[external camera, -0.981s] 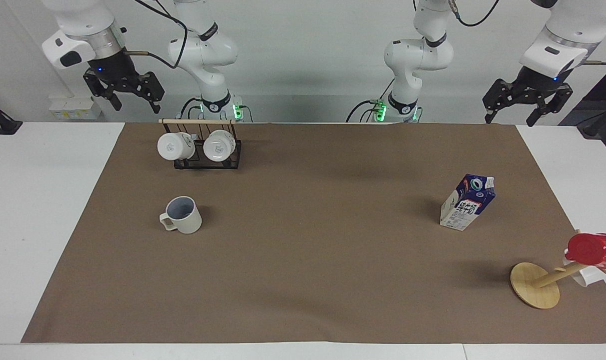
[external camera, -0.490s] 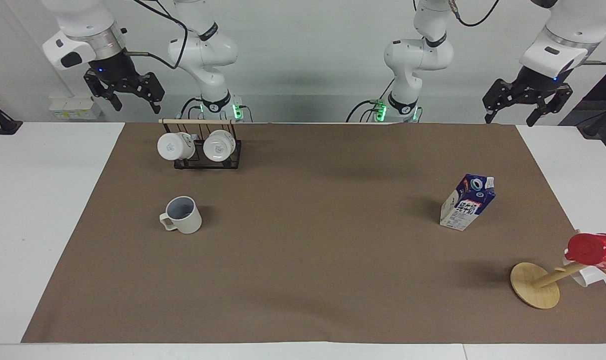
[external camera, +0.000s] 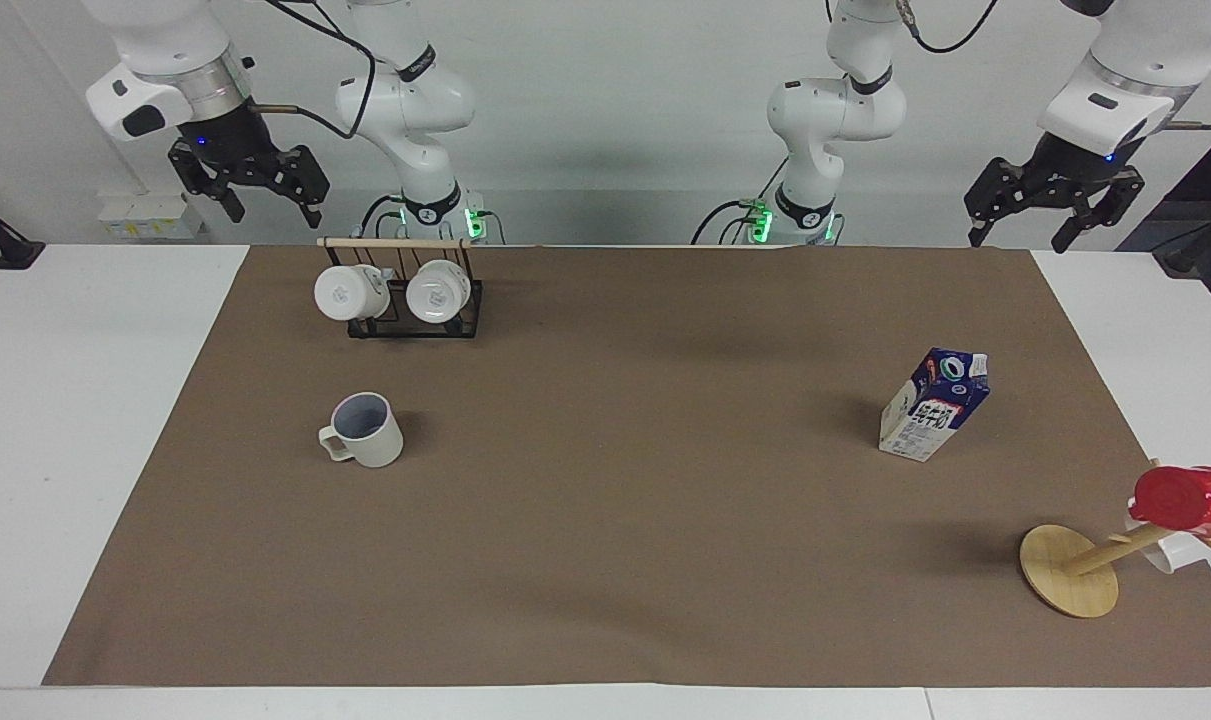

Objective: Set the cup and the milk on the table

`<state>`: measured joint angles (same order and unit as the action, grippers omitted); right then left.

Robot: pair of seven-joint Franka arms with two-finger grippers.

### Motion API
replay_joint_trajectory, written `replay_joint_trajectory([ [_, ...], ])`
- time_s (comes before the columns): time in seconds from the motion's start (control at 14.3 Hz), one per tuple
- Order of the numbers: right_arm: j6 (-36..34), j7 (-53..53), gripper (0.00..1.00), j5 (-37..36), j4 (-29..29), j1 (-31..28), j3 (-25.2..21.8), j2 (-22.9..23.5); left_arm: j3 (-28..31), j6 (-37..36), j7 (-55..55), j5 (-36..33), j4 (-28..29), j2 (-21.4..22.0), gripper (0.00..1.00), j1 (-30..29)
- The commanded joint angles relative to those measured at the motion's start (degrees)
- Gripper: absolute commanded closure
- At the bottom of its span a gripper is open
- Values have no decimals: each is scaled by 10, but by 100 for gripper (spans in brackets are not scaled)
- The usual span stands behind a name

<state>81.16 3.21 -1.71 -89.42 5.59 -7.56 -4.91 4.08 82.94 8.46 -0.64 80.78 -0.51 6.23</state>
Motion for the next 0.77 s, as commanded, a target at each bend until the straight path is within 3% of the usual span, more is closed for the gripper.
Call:
replay_joint_trajectory([
  [0.0,17,-5,0,-5,-22,-4,2,-18,-3,-12,4,7,-6,2,0,-9],
  [0.28,50,-7,0,-6,-35,-2,2,-18,-3,-12,4,7,-6,2,0,-9],
  [0.49,113,-8,0,-6,-58,3,3,-6,-3,-12,4,7,-6,2,0,-9],
  [0.7,165,-7,0,-5,-63,23,3,27,-3,-12,4,7,-6,2,0,-9],
])
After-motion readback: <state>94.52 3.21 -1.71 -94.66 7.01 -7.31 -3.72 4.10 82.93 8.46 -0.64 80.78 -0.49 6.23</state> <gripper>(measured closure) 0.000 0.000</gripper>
